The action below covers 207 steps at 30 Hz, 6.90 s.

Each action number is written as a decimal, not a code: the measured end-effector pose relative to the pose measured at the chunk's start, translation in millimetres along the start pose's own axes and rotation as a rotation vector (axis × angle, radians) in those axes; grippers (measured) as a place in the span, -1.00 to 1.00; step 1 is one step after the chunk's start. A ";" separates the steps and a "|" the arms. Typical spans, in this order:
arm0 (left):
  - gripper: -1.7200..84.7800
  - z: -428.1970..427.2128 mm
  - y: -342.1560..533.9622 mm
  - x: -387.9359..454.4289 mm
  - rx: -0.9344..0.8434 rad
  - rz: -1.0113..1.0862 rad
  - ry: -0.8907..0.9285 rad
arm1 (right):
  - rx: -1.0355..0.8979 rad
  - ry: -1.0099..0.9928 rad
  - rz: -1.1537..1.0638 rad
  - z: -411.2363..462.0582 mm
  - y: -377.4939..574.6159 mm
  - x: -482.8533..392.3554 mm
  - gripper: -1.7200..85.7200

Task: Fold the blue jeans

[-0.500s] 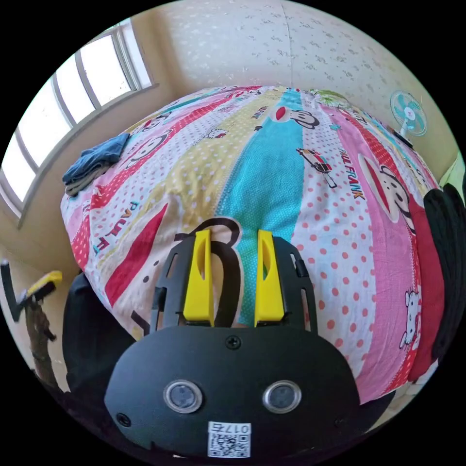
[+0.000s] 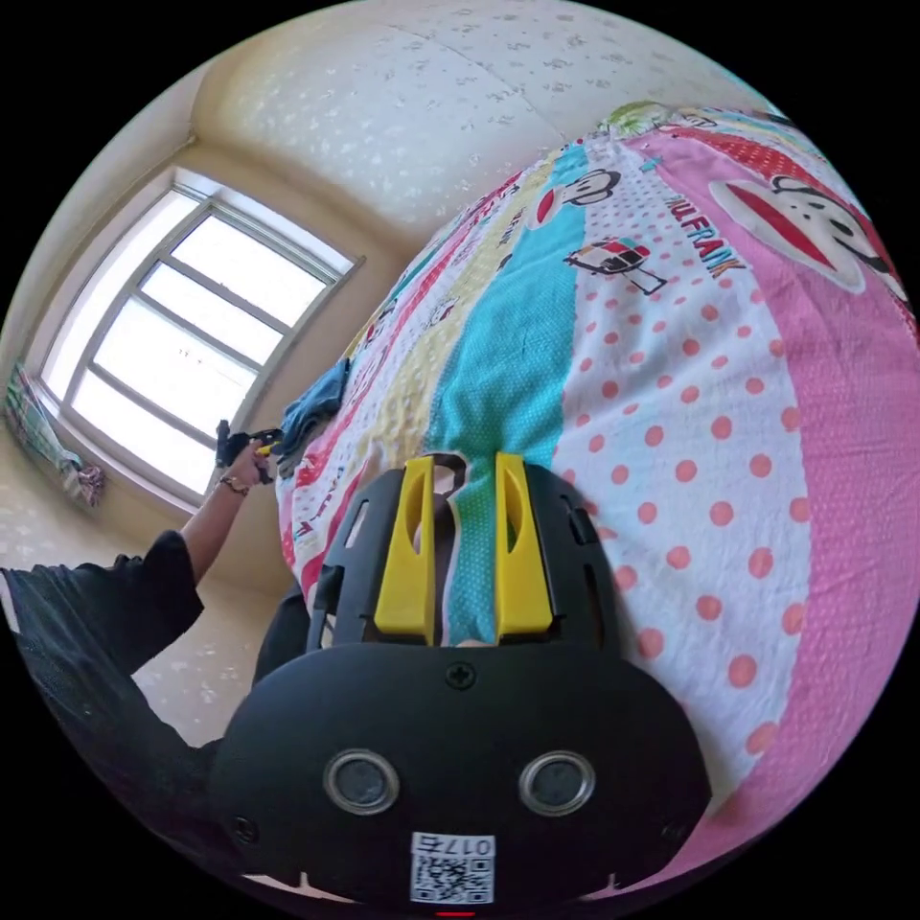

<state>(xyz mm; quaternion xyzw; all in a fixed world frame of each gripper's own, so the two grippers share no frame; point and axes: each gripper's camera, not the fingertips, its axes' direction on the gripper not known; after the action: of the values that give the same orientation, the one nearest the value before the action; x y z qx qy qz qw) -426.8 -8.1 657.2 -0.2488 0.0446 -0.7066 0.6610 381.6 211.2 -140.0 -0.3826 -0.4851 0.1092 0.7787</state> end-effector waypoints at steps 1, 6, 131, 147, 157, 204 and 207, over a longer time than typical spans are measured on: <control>-0.84 -12.0 5.1 13.1 0.016 0.050 0.141 | 0.003 0.013 -0.005 -0.9 3.8 4.5 -0.75; -0.92 -55.4 111.9 105.1 -0.030 0.433 0.843 | 0.004 -0.027 0.056 -5.0 14.7 40.9 -0.82; -0.74 -178.0 145.7 306.4 0.162 0.714 0.479 | 0.204 0.494 -0.211 29.3 -750.6 -276.1 -0.77; -0.66 -42.7 358.1 59.5 -0.240 0.734 0.428 | -0.139 -0.061 -0.060 194.8 -213.7 -176.7 -0.73; -0.92 -59.4 349.6 40.1 -0.548 0.669 0.495 | -0.412 -0.067 -0.267 107.2 -156.5 -209.3 -0.92; -0.58 -197.3 347.5 305.4 -0.610 0.982 1.096 | -0.179 0.100 -0.155 -329.5 99.5 -207.6 -0.90; -0.59 -179.8 360.0 335.0 -0.644 1.034 0.995 | -0.224 0.060 -0.201 -297.2 104.7 -221.3 -0.89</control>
<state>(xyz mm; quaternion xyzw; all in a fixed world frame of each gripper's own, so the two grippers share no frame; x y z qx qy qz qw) -173.2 -420.2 457.4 -0.0302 0.6479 -0.2899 0.7038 540.2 17.4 -432.5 -0.4195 -0.5067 -0.0355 0.7524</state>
